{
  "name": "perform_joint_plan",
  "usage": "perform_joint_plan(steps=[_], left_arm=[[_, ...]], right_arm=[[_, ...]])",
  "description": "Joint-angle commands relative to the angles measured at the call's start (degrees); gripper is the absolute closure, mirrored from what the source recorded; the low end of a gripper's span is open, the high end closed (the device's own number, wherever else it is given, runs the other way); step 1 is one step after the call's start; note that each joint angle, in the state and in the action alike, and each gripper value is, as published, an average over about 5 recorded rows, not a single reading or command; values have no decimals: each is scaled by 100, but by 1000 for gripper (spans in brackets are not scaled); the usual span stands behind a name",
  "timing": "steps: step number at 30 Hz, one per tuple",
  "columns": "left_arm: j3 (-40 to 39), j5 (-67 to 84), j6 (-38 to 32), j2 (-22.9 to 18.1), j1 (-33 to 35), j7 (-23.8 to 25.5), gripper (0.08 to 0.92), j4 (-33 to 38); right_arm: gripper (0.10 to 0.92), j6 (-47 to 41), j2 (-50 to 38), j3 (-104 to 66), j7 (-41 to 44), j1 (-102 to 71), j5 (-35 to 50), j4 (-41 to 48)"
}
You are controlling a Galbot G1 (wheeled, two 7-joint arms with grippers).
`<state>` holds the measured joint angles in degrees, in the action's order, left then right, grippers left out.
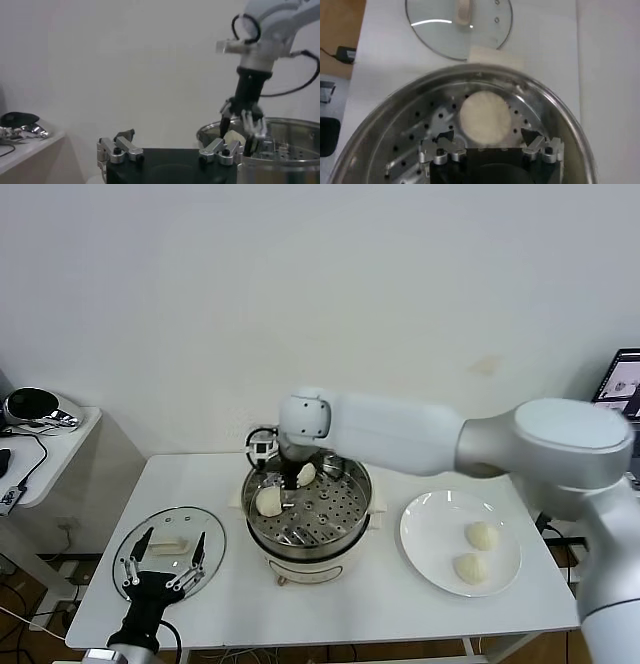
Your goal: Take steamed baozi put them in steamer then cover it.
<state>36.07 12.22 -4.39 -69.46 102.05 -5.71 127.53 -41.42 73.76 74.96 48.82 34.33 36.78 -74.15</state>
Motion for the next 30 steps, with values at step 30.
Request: perform_joint_plan(steps=[30], left_arm=[[-127, -241, 47, -88, 256, 33, 177, 115]], right_arm=[[203, 2335, -5855, -2053, 1308, -3087, -4008, -2384]])
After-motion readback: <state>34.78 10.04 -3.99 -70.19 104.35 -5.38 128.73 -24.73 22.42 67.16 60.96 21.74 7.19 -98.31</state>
